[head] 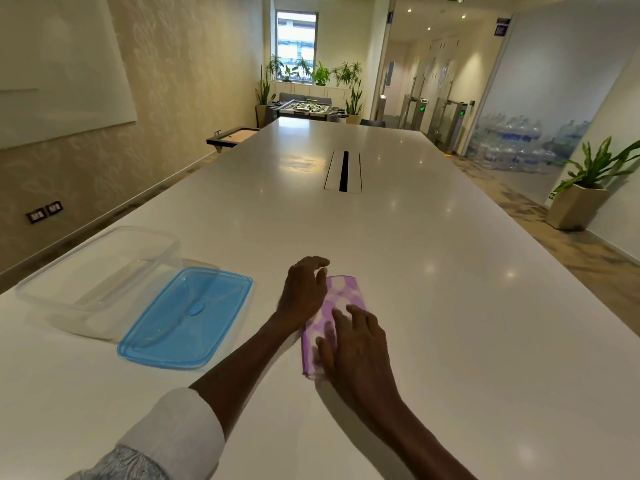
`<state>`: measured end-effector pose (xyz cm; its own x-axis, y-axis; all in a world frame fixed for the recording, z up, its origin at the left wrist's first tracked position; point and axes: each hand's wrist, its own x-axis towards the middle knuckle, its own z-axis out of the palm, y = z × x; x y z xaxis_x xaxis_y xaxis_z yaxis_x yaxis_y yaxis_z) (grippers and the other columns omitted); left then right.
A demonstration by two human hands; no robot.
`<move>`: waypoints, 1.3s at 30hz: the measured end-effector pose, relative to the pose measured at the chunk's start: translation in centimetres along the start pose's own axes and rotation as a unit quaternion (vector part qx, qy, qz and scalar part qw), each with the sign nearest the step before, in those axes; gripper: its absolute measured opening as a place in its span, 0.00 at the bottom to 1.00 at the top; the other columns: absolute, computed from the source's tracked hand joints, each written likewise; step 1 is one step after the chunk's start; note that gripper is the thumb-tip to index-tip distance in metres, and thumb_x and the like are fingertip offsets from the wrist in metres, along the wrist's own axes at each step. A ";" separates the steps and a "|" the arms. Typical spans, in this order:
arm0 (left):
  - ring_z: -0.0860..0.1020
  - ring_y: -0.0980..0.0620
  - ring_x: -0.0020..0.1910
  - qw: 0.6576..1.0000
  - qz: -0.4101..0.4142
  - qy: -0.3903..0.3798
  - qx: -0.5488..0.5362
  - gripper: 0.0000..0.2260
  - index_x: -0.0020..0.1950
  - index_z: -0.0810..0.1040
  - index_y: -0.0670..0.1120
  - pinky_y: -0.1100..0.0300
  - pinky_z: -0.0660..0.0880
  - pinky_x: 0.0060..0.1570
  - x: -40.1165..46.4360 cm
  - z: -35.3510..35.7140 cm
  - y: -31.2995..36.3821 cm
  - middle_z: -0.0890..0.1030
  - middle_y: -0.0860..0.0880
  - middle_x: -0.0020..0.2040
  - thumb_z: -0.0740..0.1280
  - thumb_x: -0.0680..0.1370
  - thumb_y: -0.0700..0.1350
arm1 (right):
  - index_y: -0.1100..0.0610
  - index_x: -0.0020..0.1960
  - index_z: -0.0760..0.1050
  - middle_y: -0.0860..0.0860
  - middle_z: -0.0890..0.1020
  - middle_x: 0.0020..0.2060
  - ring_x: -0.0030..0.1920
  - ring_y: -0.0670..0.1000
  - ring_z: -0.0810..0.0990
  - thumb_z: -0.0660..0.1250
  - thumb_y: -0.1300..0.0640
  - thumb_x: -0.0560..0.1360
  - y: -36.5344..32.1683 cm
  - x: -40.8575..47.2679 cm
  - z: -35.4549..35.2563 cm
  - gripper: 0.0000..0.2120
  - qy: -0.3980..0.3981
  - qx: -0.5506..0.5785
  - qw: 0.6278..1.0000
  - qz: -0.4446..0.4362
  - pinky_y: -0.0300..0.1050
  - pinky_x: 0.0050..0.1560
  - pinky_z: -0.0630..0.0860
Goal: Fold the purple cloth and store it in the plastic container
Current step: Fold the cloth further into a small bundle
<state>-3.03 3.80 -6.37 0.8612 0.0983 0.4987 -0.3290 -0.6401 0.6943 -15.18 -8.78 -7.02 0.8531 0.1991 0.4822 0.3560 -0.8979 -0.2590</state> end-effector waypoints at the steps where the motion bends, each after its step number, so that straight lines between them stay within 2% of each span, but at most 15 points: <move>1: 0.81 0.48 0.55 1.000 0.011 -0.021 -0.017 0.10 0.57 0.80 0.42 0.60 0.75 0.56 0.1 0.3 0.4 0.83 0.44 0.55 0.62 0.79 0.38 | 0.60 0.66 0.73 0.60 0.79 0.61 0.61 0.62 0.77 0.58 0.42 0.77 0.1 0.2 0.5 0.26 -0.025 -0.019 0.999 0.020 0.56 0.59 0.75; 3: 0.80 0.49 0.57 0.996 0.005 -0.077 -0.054 0.11 0.58 0.80 0.42 0.63 0.73 0.58 0.0 0.7 1.0 0.83 0.45 0.57 0.61 0.80 0.38 | 0.61 0.71 0.68 0.65 0.74 0.67 0.66 0.68 0.73 0.53 0.35 0.76 0.2 0.3 1.5 0.36 -0.082 -0.055 0.994 0.053 0.66 0.62 0.71; 5: 0.78 0.51 0.62 0.985 -0.025 -0.147 -0.083 0.13 0.63 0.79 0.44 0.64 0.70 0.63 -0.2 1.2 0.8 0.81 0.47 0.62 0.60 0.81 0.42 | 0.60 0.74 0.64 0.67 0.67 0.71 0.69 0.70 0.68 0.49 0.30 0.75 0.3 0.1 2.5 0.41 -0.113 -0.064 0.989 0.067 0.70 0.63 0.66; 9: 0.68 0.53 0.72 0.961 -0.079 -0.232 -0.124 0.17 0.69 0.73 0.49 0.52 0.63 0.74 -1.1 2.1 -0.3 0.73 0.50 0.71 0.58 0.82 0.50 | 0.54 0.76 0.62 0.65 0.60 0.75 0.72 0.70 0.63 0.46 0.26 0.72 0.5 -0.4 3.3 0.43 -0.133 -0.060 0.986 0.080 0.74 0.65 0.61; 12: 0.57 0.50 0.77 0.960 -0.010 -0.281 0.016 0.19 0.72 0.69 0.52 0.49 0.55 0.76 -1.2 2.3 -0.9 0.65 0.51 0.76 0.54 0.83 0.52 | 0.50 0.79 0.47 0.61 0.45 0.78 0.77 0.67 0.47 0.44 0.23 0.69 0.9 -0.5 3.6 0.47 -0.151 -0.052 0.984 0.083 0.72 0.70 0.47; 14: 0.53 0.49 0.78 0.948 0.034 -0.299 0.103 0.20 0.74 0.67 0.55 0.48 0.51 0.76 -1.2 2.1 -1.0 0.59 0.52 0.78 0.51 0.83 0.54 | 0.50 0.79 0.40 0.59 0.39 0.78 0.77 0.64 0.41 0.43 0.22 0.68 1.2 -0.6 3.7 0.49 -0.150 -0.049 0.984 0.087 0.70 0.71 0.41; 20: 0.42 0.50 0.79 0.913 0.042 -0.342 0.220 0.23 0.77 0.54 0.59 0.46 0.40 0.76 -1.6 2.0 -0.5 0.46 0.54 0.80 0.44 0.82 0.60 | 0.53 0.79 0.45 0.60 0.45 0.78 0.77 0.66 0.46 0.44 0.22 0.69 1.0 -0.9 3.4 0.49 -0.147 -0.055 0.983 0.092 0.71 0.71 0.45; 25: 0.40 0.49 0.79 0.907 0.040 -0.341 0.244 0.25 0.77 0.50 0.60 0.44 0.38 0.76 -1.7 2.2 -0.7 0.43 0.53 0.80 0.42 0.81 0.62 | 0.57 0.78 0.54 0.63 0.56 0.77 0.75 0.68 0.57 0.46 0.23 0.70 0.8 -1.1 2.8 0.49 -0.141 -0.043 0.985 0.091 0.72 0.69 0.55; 31: 0.39 0.47 0.78 0.900 0.053 -0.341 0.267 0.25 0.78 0.48 0.59 0.42 0.39 0.75 -2.0 2.1 -0.6 0.42 0.52 0.80 0.42 0.80 0.62 | 0.56 0.79 0.50 0.61 0.48 0.78 0.77 0.67 0.49 0.44 0.22 0.69 1.3 -1.7 2.7 0.50 -0.171 -0.043 0.980 0.087 0.71 0.71 0.49; 35: 0.38 0.47 0.78 0.896 0.060 -0.341 0.279 0.27 0.78 0.46 0.59 0.41 0.39 0.75 -2.0 2.0 -0.5 0.42 0.51 0.80 0.44 0.80 0.63 | 0.51 0.79 0.39 0.57 0.37 0.77 0.77 0.64 0.37 0.36 0.20 0.66 1.8 -2.5 2.0 0.51 -0.200 -0.041 0.976 0.076 0.68 0.72 0.40; 39: 0.37 0.47 0.78 0.893 0.064 -0.347 0.279 0.27 0.78 0.46 0.58 0.41 0.38 0.75 -1.9 1.9 -0.3 0.41 0.51 0.80 0.44 0.80 0.63 | 0.50 0.78 0.34 0.56 0.33 0.76 0.76 0.61 0.34 0.33 0.20 0.65 2.1 -2.9 1.5 0.50 -0.222 -0.032 0.972 0.069 0.65 0.73 0.37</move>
<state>-3.85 2.38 -8.57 0.9265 -0.3757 -0.0199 -0.3652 -0.9109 0.1921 -16.37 -10.68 -10.23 0.9767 0.2120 0.0339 0.2139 -0.9477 -0.2369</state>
